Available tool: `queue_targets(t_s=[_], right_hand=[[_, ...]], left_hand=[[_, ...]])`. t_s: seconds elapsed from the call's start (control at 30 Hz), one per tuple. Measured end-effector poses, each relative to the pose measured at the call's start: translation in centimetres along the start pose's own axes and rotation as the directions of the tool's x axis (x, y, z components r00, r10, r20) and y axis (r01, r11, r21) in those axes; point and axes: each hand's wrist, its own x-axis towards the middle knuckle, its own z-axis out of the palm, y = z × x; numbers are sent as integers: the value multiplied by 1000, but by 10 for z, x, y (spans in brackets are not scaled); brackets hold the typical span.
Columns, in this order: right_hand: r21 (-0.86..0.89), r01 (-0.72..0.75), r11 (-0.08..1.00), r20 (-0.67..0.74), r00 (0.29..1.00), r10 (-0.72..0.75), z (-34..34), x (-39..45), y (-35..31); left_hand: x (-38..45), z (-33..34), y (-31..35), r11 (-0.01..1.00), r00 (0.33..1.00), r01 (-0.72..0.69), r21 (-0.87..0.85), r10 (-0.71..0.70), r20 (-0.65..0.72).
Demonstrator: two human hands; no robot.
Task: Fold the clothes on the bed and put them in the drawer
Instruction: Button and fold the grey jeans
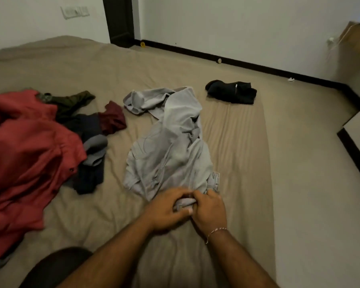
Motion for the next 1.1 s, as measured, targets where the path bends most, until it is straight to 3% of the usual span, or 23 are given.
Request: queue_targets(t_s=[0.1,0.13,0.2,0.27,0.33,0.4,0.47,0.5,0.53,0.63,0.7,0.77,0.83,0.87,0.93,1.0,1.03,1.1], right_hand=[[-31,68,997,90,994,-65,-31,-62,-27],[-42,49,998,139,989,-43,-37,-74,-33],[-26,-137,990,291,947,139,-52,-97,-44],[229,-360,905,431,870,237,-76,-113,-56],[566,-512,645,483,841,244,-103,-132,-61],[809,-513,286,443,853,277,-130,-158,-66],[873,-460,-160,487,834,260,-146,-182,-72],[850,-436,-296,502,840,205,-151,-192,-78],[848,-405,-343,476,866,155,-155,-201,-87],[938,-295,-180,315,945,89,-172,-207,-121],[971,-231,-68,236,968,86,-193,-203,-139],[983,-181,11,181,983,25,-228,-198,-150],[983,-114,142,112,994,17,-275,-194,-155],[970,-77,229,73,997,25,-299,-192,-157],[915,-16,403,4,1000,30,-344,-191,-158],[842,38,537,-63,998,28,-377,-187,-159],[802,47,595,-80,996,29,-386,-181,-158],[689,11,725,-93,993,73,-381,-162,-148]], left_hand=[[-77,14,11,917,983,-157,367,108,150],[-85,17,11,860,983,-176,479,123,139],[-93,16,25,780,985,-138,611,170,5],[-94,9,41,818,967,-9,575,153,-203],[-97,-2,51,862,931,70,503,126,-344],[-105,-15,64,906,847,204,370,26,-531],[-108,-28,79,920,665,382,88,-207,-718],[-109,-30,84,901,582,429,-64,-330,-743],[-114,-29,87,872,537,452,-190,-436,-722],[-125,-21,87,772,484,495,-397,-625,-612],[-130,-33,89,834,499,388,-392,-548,-672],[-139,-63,110,936,596,185,-301,-350,-722],[-153,-103,149,987,735,-2,-158,-106,-670],[-162,-126,174,994,808,-59,-94,-7,-589],[-182,-173,221,997,954,-80,1,77,-290],[-197,-218,254,995,995,-103,-18,103,10],[-198,-231,260,990,990,-123,-63,127,58],[-192,-234,257,989,992,-128,-71,127,-17]])
